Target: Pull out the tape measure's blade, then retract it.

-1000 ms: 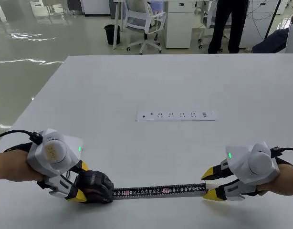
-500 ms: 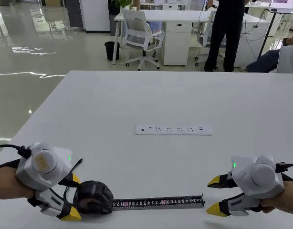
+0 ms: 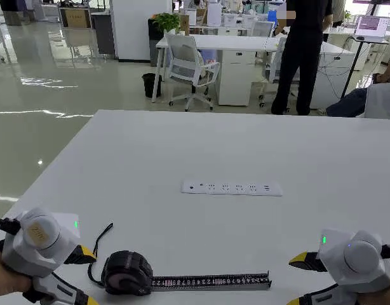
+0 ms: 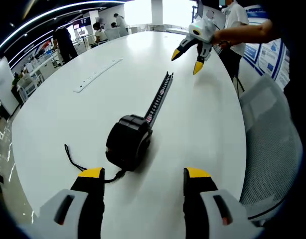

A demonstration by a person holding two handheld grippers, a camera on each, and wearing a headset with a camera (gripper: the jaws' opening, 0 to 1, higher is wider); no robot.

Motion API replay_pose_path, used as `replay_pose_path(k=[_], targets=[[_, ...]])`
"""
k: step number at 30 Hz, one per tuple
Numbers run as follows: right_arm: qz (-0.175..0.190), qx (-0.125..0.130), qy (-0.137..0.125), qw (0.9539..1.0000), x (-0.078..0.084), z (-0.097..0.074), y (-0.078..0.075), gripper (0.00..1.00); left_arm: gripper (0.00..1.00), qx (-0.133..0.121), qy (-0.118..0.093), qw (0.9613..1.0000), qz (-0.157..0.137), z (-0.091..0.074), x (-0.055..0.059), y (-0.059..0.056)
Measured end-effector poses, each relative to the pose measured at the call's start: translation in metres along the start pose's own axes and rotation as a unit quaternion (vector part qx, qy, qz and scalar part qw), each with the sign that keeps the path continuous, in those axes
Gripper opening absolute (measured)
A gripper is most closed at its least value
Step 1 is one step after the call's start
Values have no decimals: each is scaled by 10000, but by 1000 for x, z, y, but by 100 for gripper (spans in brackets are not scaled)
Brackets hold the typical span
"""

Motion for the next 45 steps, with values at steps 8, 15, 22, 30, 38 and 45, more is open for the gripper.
replay_pose_path(k=[8,15,22,30,38,45], targets=[[281,234,27,9993,2,-10,12,65,68,-219,-250,9987,-386,-8,4,-16],[584,407,-31,9975,5,-21,25,71,71,-432,-337,9968,-589,-15,8,-27],[848,592,-228,9944,4,-29,38,73,75,-634,-580,9924,-885,-18,8,-37],[1057,823,-564,9894,-3,-38,50,76,77,-834,-884,9869,-1065,-23,8,-51],[1012,979,-807,9867,-12,-41,65,82,80,-1081,-1208,9797,-1183,-29,10,-62],[1115,1011,-949,9840,-15,-43,76,85,83,-1189,-1326,9770,-1177,-35,10,-71]])
Point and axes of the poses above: the centre of the closed fingertips' face, and the gripper's own axes: z roughly forward along the fingers, y roughly to its left, x roughly out of its underside, the point moved 8 cm from there along -z, roughly backward along the fingers, and after that the axes turned 2 degrees about -y, right-handed, at the moved point
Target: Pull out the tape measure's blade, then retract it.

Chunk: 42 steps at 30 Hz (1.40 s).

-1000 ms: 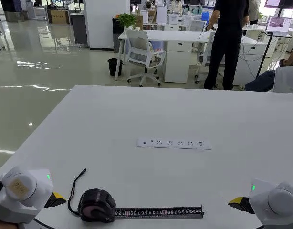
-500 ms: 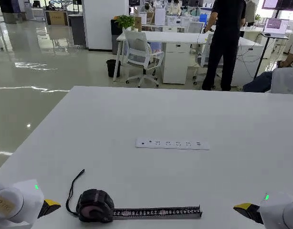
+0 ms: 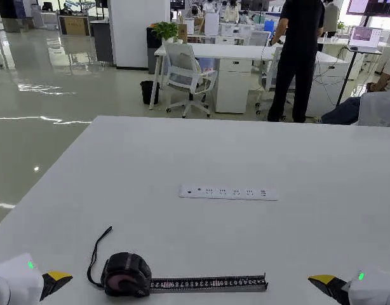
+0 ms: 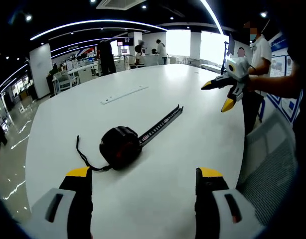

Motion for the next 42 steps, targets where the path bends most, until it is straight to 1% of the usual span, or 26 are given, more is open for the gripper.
replay_pose_path(k=[6,9,12,15,18,21,24,28,31,33,35,37,42], targets=[[84,69,-66,9999,2,-3,7,86,87,-110,-105,9998,-99,-3,1,-7],[173,104,-130,9997,2,-4,11,87,91,-195,-159,9995,-167,-2,2,-13],[193,135,-134,9996,2,-5,14,88,93,-277,-178,9992,-237,-2,3,-17],[254,152,-184,9994,1,-6,16,89,99,-399,-193,9986,-300,-3,4,-20],[283,156,-201,9993,0,-5,20,91,99,-399,-228,9984,-321,-4,3,-23],[358,171,-249,9989,-1,-4,22,93,99,-454,-196,9982,-334,-5,4,-23],[345,179,-267,9989,-1,-3,24,94,99,-477,-234,9974,-478,-6,5,-23],[396,157,-322,9986,-3,-3,27,97,99,-550,-284,9967,-522,-8,3,-23],[405,141,-300,9986,-1,-3,29,98,99,-606,-279,9962,-569,-8,2,-23],[403,132,-296,9987,-1,-3,30,99,99,-659,-281,9957,-591,-8,2,-23],[418,121,-288,9986,-1,-4,32,99,99,-701,-296,9947,-687,-7,1,-25],[425,117,-312,9985,-1,-3,32,100,99,-696,-365,9939,-772,-6,-1,-27],[428,92,-311,9986,-1,-3,33,100,99,-744,-380,9929,-852,-1,-3,-31]])
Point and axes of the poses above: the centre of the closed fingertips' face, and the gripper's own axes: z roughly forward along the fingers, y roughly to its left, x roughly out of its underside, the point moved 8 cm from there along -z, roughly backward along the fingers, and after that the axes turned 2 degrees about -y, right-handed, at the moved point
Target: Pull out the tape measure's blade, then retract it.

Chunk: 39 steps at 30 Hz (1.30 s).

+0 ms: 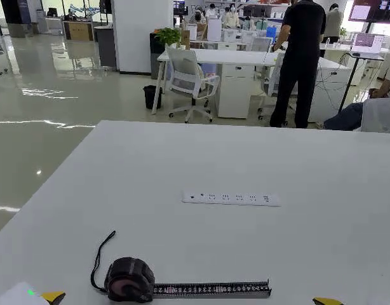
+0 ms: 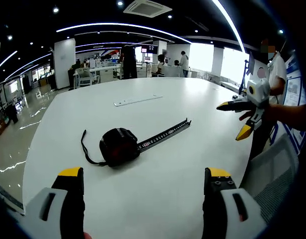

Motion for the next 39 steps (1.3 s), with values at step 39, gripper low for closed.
replay_pose_path(k=[39], targets=[[-678,-836,-16,9942,5,16,-19,79,97,-1211,-57,9901,-701,45,-6,13]])
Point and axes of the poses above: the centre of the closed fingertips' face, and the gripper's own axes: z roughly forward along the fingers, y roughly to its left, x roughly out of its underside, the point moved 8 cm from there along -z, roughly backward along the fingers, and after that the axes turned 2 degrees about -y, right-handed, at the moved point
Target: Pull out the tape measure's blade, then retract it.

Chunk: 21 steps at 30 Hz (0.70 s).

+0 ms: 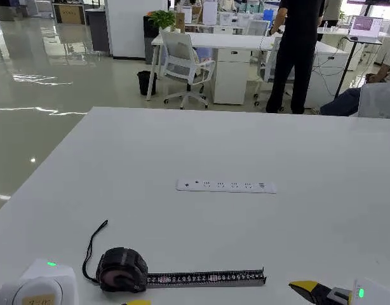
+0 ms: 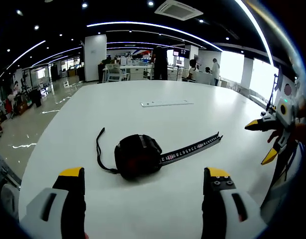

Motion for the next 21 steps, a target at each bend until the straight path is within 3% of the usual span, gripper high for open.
replay_pose_path(k=[5,21], targets=[[-117,-164,36,9998,0,5,-6,73,97,-131,0,9999,-11,6,-1,0],[-397,-489,154,9979,1,14,-49,57,93,-461,52,9988,-171,21,1,-2]])
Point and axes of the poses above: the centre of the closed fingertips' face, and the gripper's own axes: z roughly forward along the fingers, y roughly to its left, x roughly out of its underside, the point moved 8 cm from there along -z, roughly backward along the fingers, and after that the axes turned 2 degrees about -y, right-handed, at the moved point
